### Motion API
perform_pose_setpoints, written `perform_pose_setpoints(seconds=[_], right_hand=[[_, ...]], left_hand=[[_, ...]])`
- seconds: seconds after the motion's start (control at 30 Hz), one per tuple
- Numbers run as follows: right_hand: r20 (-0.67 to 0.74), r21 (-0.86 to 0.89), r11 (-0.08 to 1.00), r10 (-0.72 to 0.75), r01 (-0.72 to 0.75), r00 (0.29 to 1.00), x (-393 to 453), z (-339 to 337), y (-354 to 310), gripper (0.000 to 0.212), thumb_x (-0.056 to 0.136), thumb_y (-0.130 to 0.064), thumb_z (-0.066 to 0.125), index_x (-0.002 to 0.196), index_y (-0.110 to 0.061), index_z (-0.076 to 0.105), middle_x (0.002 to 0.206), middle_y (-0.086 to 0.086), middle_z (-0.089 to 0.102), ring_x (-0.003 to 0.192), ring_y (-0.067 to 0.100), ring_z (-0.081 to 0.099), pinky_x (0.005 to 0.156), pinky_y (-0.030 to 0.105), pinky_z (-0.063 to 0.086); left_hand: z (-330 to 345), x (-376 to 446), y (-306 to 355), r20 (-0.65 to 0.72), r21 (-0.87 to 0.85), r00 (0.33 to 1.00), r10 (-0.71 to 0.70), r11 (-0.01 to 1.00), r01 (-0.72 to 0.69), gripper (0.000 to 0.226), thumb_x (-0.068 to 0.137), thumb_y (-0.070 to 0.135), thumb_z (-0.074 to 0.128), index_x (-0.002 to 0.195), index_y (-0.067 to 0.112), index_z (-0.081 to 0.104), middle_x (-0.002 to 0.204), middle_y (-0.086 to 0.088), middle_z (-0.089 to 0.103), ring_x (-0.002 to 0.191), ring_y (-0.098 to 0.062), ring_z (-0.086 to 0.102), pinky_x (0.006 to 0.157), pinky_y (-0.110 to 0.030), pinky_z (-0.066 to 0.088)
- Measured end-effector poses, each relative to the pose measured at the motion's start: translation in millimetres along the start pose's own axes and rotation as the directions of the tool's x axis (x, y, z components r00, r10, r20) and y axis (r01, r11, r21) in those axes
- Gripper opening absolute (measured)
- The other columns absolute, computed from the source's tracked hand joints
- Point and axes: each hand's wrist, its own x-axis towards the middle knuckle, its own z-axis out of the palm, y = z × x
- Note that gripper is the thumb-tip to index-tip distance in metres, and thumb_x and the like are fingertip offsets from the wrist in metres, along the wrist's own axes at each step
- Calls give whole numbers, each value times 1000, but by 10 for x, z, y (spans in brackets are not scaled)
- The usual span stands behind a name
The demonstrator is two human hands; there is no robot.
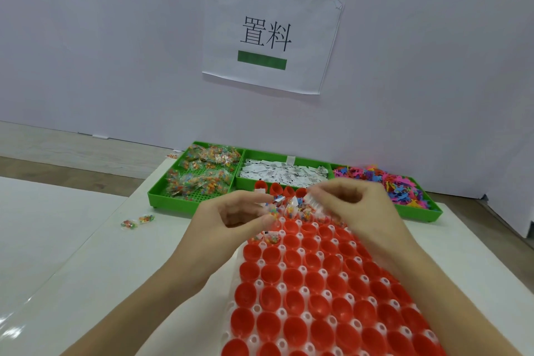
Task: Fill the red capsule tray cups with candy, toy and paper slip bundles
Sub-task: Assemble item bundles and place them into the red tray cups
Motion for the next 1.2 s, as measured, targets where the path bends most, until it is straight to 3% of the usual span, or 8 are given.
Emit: perform_pose_setpoints(seconds=[0.17,0.37,0.57,0.73,0.9,1.07,1.2], right_hand=[[2,134,988,79,-79,997,-542,194,12,10,87,-11,78,90,-19,81,75,4,78,69,18,76,67,17,58],[39,153,986,61,-66,997,-615,247,-23,10,91,-10,72,92,-16,80,78,3,78,73,13,76,66,19,58],[134,11,1000,23,-25,991,-656,174,-4,15,96,-15,67,96,-24,80,82,-7,77,78,5,72,72,14,53],[129,76,993,79,-89,988,-691,183,2,18,96,-14,68,94,-26,82,79,-4,77,73,5,72,69,13,52],[132,193,961,177,-200,975,-642,100,-39,15,97,-6,64,102,-11,77,88,6,79,82,18,77,74,24,61],[-27,-93,973,210,-212,977,-166,-267,33,15,98,-8,64,96,-12,78,84,0,79,76,14,76,66,22,61],[-205,-377,878,232,-295,951,536,-677,336,11,97,-9,65,96,-7,76,84,8,77,68,16,71,62,26,57]], left_hand=[[119,-72,28,120,-16,992,-39,999,42,42,75,18,88,114,28,76,93,-8,80,91,-22,76,83,-22,58],[205,-126,26,106,72,993,60,995,-68,33,73,20,88,104,27,78,88,-5,79,86,-20,76,80,-20,58],[216,-134,-1,115,164,990,81,981,-100,31,70,27,91,99,25,80,88,-6,74,77,-20,75,74,-23,58],[220,-123,-40,171,218,979,108,965,-144,18,73,27,88,90,26,81,84,-2,78,80,-18,75,75,-22,58],[180,-119,-19,147,224,984,100,966,-132,19,74,29,88,86,18,80,84,-7,77,80,-21,75,77,-26,59],[144,-105,19,115,186,992,49,980,-70,15,73,26,87,80,19,77,78,-9,77,75,-23,76,71,-21,58],[132,-103,48,102,193,994,41,979,-60,12,74,24,87,77,22,76,76,-7,77,72,-18,75,66,-16,55]])
